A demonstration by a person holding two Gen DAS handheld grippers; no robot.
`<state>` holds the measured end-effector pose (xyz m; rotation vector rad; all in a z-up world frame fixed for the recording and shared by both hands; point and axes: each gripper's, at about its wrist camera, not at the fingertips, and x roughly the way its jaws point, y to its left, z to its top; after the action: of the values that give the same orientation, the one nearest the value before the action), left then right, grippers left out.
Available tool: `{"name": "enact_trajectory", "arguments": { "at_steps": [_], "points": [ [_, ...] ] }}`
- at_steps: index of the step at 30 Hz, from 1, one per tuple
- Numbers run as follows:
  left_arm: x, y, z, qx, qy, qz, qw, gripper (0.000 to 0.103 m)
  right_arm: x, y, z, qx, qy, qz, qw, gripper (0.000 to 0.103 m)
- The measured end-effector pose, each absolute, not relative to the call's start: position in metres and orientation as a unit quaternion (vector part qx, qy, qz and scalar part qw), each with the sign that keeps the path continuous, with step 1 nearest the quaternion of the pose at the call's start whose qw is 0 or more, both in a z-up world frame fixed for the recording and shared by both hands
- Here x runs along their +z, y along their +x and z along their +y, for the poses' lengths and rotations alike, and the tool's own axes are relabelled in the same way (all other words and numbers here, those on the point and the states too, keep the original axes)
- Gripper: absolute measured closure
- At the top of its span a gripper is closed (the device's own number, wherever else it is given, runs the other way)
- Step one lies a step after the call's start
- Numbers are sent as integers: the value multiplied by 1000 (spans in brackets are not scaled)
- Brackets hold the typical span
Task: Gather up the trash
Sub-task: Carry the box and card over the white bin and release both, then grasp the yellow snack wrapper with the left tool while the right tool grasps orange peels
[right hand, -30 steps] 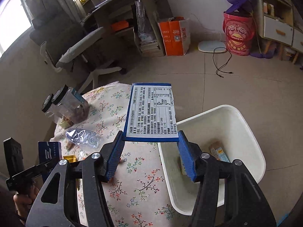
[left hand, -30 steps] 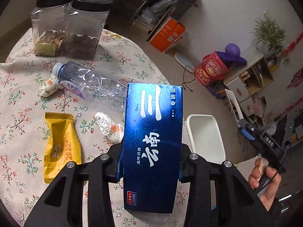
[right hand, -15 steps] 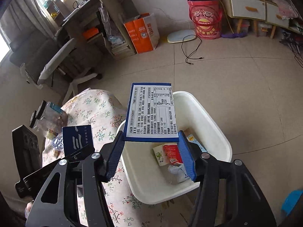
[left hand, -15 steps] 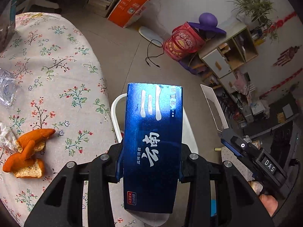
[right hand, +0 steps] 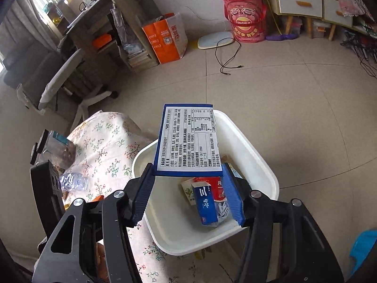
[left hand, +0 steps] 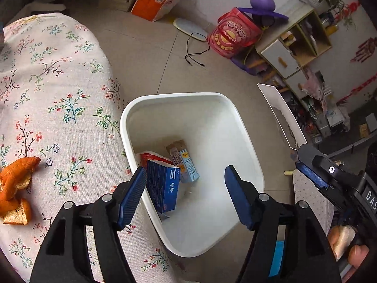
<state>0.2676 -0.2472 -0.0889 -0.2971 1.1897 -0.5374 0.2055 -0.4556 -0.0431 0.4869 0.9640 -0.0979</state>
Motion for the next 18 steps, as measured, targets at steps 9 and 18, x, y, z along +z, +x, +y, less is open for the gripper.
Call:
{"name": "enact_trajectory", "arguments": {
  "at_steps": [9,18],
  "points": [
    [-65,251,-195,-215,-125,539,805,36,-46,209,-456,-75,228,466,851,26],
    [-42,241,-127,-157,-95,536,824,36,-40,219,-441,-59,224,457,859,26]
  ]
}}
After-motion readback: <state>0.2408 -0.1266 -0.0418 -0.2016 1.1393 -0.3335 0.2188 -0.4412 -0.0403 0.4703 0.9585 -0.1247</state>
